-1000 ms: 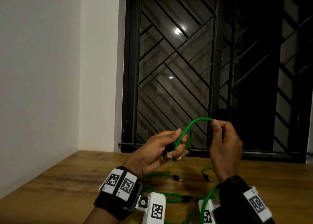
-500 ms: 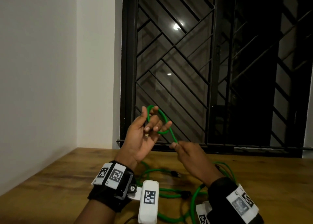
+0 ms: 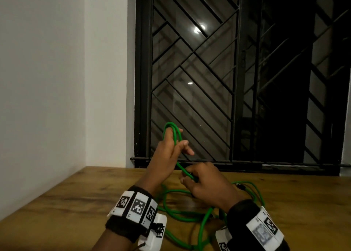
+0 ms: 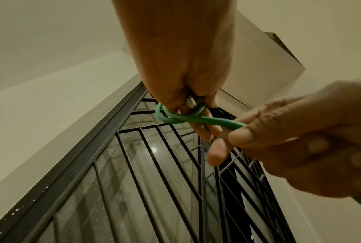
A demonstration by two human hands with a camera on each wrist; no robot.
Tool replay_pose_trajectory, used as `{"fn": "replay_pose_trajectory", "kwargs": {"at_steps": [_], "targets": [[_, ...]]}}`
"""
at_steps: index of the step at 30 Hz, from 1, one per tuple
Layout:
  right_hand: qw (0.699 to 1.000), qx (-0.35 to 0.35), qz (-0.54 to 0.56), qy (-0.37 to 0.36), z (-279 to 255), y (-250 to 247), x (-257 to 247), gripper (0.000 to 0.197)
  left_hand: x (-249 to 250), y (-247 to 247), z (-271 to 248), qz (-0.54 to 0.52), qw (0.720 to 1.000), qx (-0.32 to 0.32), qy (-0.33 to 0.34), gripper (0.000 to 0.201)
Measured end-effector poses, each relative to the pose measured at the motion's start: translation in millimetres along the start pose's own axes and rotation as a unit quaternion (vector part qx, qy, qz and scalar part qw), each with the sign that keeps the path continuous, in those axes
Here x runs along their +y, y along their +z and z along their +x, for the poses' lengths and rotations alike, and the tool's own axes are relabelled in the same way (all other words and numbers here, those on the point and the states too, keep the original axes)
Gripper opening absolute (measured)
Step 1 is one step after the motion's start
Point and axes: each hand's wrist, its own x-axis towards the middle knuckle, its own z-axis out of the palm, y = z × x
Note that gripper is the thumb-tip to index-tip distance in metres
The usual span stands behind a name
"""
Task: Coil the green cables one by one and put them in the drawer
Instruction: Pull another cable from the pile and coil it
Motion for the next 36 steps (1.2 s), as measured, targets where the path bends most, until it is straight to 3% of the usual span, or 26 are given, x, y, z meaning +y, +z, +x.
{"fn": "replay_pose_trajectory", "kwargs": {"at_steps": [5, 11, 14, 17, 21, 26, 31, 36], "targets": [[1.000, 0.010, -0.025, 0.002, -1.4, -2.8, -3.5, 0.048, -7.0, 1.1, -4.9, 0.129, 0.991, -0.045, -0.003, 0.023], [0.999, 0.016, -0.045, 0.012, -0.6, -1.4, -2.2, 0.044, -17.9, -1.8, -6.9, 0.215, 0.973, -0.082, -0.015, 0.029], [0.998, 0.026, -0.049, 0.028, -1.2, -1.5, -1.7, 0.040, -19.8, -3.3, -8.9, 0.221, 0.971, -0.094, -0.022, 0.032], [0.992, 0.068, -0.072, 0.072, -3.1, -7.6, -0.8, 0.020, -22.5, -4.9, -9.9, 0.227, 0.968, -0.104, -0.029, 0.033], [0.967, 0.176, -0.122, 0.139, -4.8, -24.4, 12.9, 0.049, -25.5, -7.0, -9.5, 0.250, 0.959, -0.129, -0.036, 0.030], [0.968, 0.191, -0.125, 0.104, -5.5, -27.8, 15.6, 0.041, -29.0, -9.6, -9.2, 0.254, 0.956, -0.142, -0.032, 0.029], [0.953, 0.250, -0.164, 0.056, -6.2, -26.1, 13.4, 0.029, -25.0, -13.5, -8.3, 0.262, 0.944, -0.197, -0.045, 0.053], [0.945, 0.270, -0.160, 0.089, -6.7, -26.6, 11.7, 0.026, -18.0, -15.2, -3.9, 0.240, 0.961, -0.136, -0.013, 0.041]]}}
